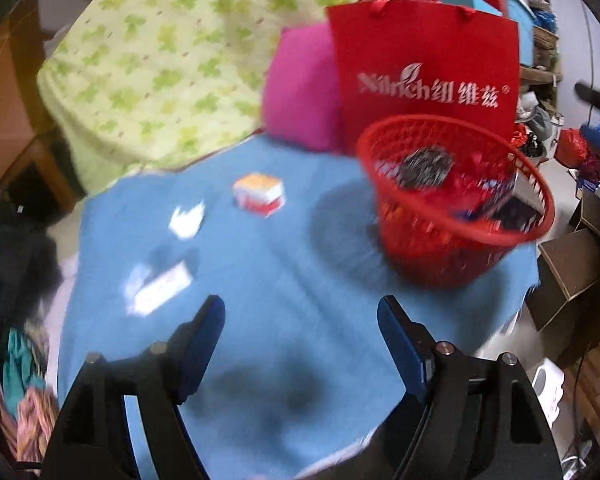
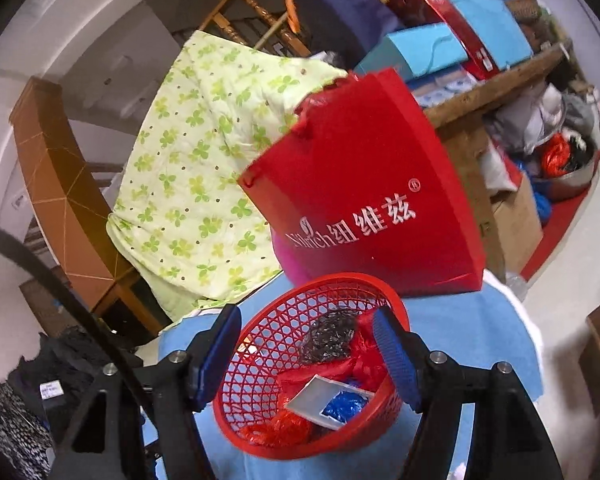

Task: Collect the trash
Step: 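Move both grippers back over the blue blanket toward the remaining trash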

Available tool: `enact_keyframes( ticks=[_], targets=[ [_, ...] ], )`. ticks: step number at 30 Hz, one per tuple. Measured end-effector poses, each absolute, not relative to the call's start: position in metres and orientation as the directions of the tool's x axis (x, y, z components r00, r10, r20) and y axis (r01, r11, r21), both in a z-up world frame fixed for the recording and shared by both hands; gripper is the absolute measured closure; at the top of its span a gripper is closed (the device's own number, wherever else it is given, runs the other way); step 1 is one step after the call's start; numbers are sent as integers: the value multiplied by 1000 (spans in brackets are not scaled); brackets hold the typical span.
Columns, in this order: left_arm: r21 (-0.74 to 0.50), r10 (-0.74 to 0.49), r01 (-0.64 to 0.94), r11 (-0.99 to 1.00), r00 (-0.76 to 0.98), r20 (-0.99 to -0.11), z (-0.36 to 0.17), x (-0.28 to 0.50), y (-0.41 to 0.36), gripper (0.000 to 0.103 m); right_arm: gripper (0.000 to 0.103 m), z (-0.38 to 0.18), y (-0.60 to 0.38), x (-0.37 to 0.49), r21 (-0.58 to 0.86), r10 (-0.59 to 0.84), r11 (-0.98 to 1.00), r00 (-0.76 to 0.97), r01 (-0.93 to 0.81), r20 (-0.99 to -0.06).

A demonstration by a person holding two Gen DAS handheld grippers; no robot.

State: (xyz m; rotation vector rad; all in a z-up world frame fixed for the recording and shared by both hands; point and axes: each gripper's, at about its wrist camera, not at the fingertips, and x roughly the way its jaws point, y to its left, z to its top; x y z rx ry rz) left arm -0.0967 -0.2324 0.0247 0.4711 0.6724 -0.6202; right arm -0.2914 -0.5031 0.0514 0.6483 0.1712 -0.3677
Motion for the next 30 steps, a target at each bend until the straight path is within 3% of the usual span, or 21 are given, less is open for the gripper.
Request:
enact_keyframes(
  ticks=[5,12,21,30],
  targets=[
    [192,-303,592,783,632,-713,13,-92,-184,24,30,82,-465,-291,468,-280,809,933,357,-228],
    [180,-239,496,850,666,-706,6,-90,-120,24,30,107,-395,-255,395,-106,901,973,180,-203],
    [133,-202,421,897,659,-724,-10,-74,-69,24,30,78,-307,-185,335,124,942,927,2,-355],
    [80,-179,353,932,641,-746,-25,-58,-40,24,30,36,-254,-146,257,191,964,845,-66,-499]
  ],
)
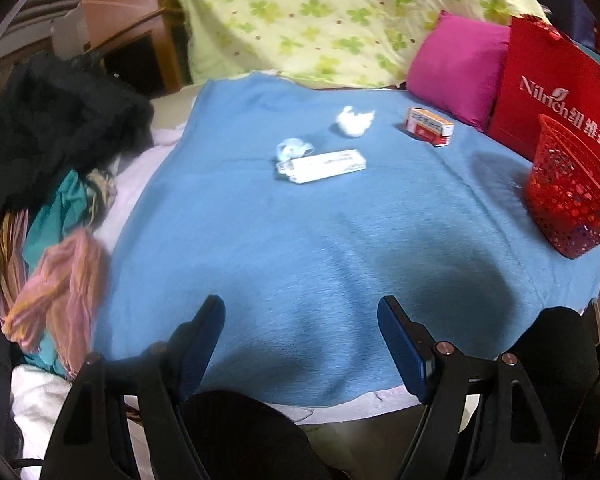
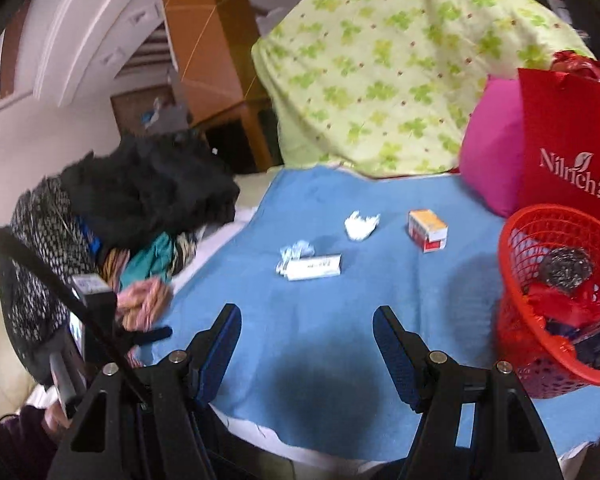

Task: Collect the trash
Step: 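Move both grippers back over the blue blanket toward the remaining trash, then grasp the orange-and-white medicine box with the right gripper while the left grasps the blue mask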

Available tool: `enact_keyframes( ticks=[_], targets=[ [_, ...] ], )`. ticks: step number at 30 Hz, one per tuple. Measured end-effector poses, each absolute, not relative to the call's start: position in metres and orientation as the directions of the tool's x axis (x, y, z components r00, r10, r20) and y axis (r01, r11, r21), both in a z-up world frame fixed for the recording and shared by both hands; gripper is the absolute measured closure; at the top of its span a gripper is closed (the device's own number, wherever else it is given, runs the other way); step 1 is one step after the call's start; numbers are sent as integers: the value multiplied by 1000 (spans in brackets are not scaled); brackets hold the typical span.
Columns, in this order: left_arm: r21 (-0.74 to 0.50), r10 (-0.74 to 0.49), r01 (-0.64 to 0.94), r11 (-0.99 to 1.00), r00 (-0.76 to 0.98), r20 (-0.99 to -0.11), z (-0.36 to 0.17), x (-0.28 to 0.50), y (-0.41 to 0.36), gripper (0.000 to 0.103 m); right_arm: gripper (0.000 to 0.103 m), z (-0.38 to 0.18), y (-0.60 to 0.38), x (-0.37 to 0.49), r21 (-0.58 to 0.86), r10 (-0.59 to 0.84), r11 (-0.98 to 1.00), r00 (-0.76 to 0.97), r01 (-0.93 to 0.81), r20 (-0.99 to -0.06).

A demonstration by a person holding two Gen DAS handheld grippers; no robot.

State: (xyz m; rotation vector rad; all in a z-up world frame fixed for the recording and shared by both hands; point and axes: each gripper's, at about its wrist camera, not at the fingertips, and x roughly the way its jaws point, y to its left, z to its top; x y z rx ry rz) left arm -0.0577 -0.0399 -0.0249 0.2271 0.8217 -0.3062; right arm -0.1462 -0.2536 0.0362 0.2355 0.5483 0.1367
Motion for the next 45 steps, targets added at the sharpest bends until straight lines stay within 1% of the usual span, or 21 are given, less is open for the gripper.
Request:
enact_keyframes(
  ticks=[8,12,20,25,30,35,37,39,42,45],
  targets=[
    [38,-184,335,942,606,-774,-42,-51,-29,24,30,15,-247,-132,250,190,967,799,-52,-571],
    [23,-186,326,945,594,-783,-47,-46,-23,24,30,6,-247,-115,270,214,961,773,-57,-598],
    [-5,-175,292,956,559,-810,-65,-31,-11,24,30,-30,-261,-39,278,192,960,701,10,-687],
    [0,-157,279,960,542,-826,-74,-14,-9,24,30,-55,-284,17,295,145,949,674,112,-725],
    [10,-154,284,959,548,-822,-69,20,-12,24,30,-68,-308,59,300,93,936,692,184,-716],
    [-18,-178,270,963,581,-794,-53,82,-20,24,30,-69,-348,86,327,26,901,716,286,-698],
    [-39,-201,273,961,594,-779,-46,108,-26,24,30,-67,-368,94,321,-42,881,733,348,-679],
    [-62,-233,290,955,605,-761,-41,134,-38,24,30,-65,-383,101,335,-72,862,747,380,-661],
    [-95,-277,322,942,587,-761,-39,165,-55,24,23,-63,-400,110,333,-120,847,759,415,-640],
    [-122,-304,343,931,546,-780,-44,201,-69,24,22,-63,-415,123,353,-122,836,769,421,-628]
  ],
)
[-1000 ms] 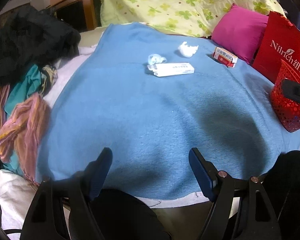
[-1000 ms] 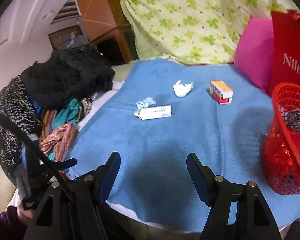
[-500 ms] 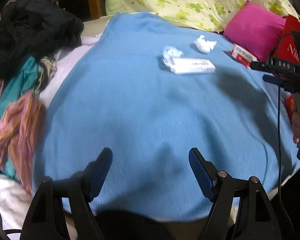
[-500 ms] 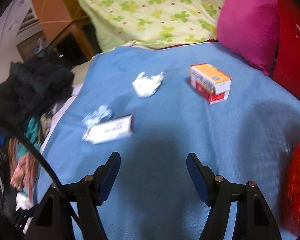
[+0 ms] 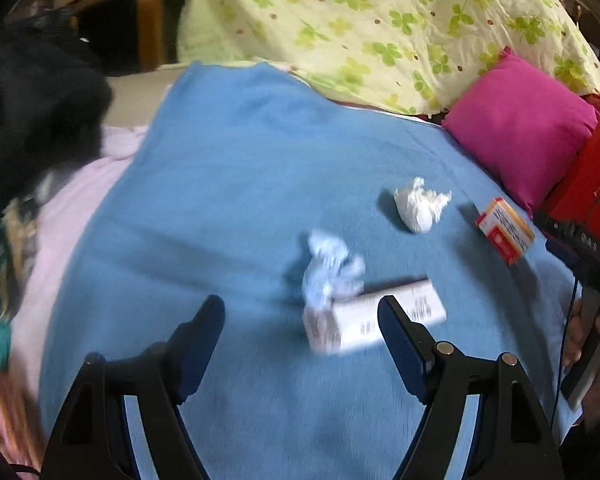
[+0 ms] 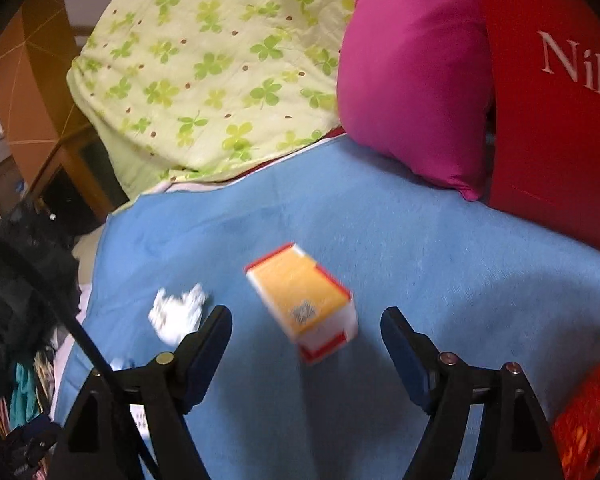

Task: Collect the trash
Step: 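Grasp the orange-and-white medicine box with the right gripper while the left grasps the blue mask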

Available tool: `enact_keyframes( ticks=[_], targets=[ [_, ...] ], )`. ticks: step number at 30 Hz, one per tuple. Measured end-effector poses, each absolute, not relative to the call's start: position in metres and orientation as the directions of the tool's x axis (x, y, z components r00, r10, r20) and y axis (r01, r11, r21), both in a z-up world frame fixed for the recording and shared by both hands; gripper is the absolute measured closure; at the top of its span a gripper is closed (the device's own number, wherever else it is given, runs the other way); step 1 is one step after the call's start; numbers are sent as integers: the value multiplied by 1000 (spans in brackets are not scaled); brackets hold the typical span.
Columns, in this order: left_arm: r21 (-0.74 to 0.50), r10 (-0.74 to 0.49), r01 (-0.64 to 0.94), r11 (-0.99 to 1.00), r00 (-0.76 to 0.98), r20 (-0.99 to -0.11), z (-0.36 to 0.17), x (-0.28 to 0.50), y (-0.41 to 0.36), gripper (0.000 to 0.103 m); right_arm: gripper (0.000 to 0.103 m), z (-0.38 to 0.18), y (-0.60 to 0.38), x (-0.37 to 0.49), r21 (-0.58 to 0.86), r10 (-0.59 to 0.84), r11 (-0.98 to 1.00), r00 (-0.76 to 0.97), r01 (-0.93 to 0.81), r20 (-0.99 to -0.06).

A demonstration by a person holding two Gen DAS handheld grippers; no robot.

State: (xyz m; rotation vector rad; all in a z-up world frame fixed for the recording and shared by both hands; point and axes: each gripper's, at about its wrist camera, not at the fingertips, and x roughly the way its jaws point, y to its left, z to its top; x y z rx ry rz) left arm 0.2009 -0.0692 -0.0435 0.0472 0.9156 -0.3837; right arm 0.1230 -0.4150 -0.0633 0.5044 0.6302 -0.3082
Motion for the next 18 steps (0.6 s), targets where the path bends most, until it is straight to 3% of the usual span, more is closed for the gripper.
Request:
enact_keyframes(
  ticks=[10,11,15,18],
  targets=[
    [-234,-348,310,921,390,-852,-88,265,-95,24,20,-84,-426,167,333,-91,858,753,392,-652],
    [-229,-346,319,920,381,-858,-91,265,-100,29,20,-86,-427,169,324,-94,862,751,390,-653],
    [-203,-325,338,919,360,-875,-100,267,-116,65,20,-97,-430,175,317,-79,872,745,374,-663],
    [-189,-316,339,922,372,-873,-99,265,-120,67,23,-102,-432,177,302,-79,877,735,372,-674]
  ],
)
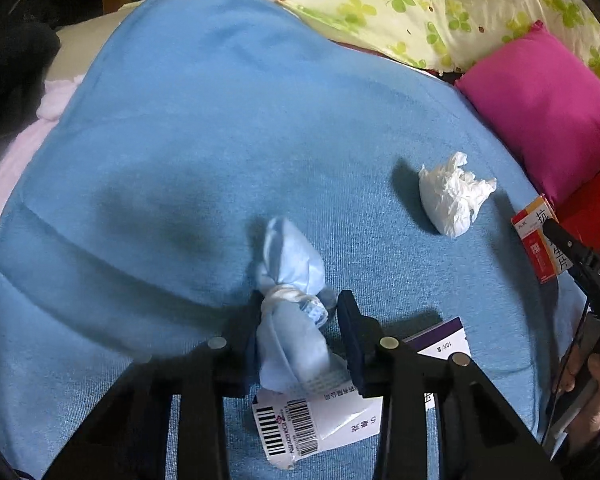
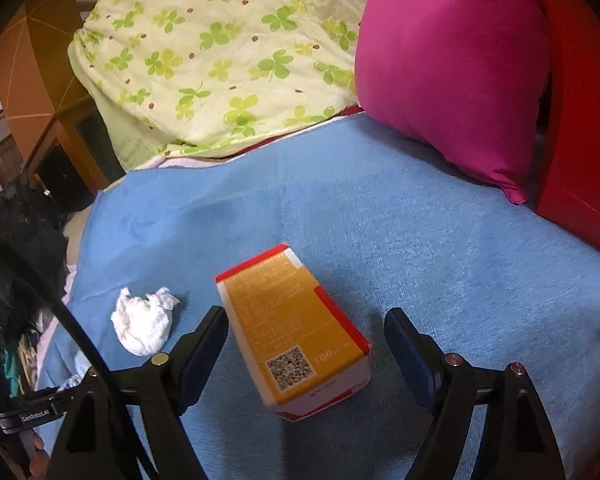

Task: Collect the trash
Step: 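Grasp the orange-and-white medicine box with the right gripper while the left grasps the blue mask, then carry the medicine box into the red basket and open the right gripper while the left holds the mask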

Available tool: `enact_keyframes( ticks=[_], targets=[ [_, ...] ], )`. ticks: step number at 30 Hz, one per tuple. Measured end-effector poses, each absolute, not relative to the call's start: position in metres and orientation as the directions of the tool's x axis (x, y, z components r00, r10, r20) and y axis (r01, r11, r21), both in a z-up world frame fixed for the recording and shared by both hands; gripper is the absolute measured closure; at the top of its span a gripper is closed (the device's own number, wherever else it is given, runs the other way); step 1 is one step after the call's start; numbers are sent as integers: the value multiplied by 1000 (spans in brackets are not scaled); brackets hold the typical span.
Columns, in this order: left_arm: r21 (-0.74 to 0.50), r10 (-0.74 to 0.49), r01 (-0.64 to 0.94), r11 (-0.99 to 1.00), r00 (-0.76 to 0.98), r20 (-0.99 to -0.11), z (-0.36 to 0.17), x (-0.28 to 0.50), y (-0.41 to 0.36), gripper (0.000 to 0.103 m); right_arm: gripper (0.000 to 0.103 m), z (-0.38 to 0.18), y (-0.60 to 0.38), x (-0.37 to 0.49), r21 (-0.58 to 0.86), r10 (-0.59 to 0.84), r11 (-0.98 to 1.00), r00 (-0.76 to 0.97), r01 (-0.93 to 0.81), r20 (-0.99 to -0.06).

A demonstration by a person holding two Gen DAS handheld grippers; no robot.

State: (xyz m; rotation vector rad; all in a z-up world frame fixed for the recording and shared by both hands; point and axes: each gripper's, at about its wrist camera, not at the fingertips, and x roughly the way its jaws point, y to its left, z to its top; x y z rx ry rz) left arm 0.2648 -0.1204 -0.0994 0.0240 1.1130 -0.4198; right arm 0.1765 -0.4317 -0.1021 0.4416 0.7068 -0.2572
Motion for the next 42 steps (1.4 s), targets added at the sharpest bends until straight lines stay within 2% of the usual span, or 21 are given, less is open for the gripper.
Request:
enact_keyframes(
  ticks=[1,11,25,30,36,42],
  targets=[
    [-189,-317,340,921,373,-872,-98,264,-121,68,40,-102,-432,176,299,-84,879,738,371,-670],
    [-125,-295,348,929,493,-818,-46,209,-106,69,41,-80,-417,157,351,10,892,764,284,-645],
    [83,-209,358,930,702,-681,43,69,-108,69,41,5,-346,44,332,40,934,889,129,-456],
    [130,-196,352,927,749,-633,61,33,-108,69,41,4,-333,-8,327,66,940,885,99,-461],
    [157,-209,365,918,780,-590,80,-6,-105,68,41,3,-316,-68,257,63,964,888,63,-455],
    [154,-238,387,909,787,-569,93,-39,-105,68,41,12,-312,-120,283,58,957,902,72,-428]
  ],
)
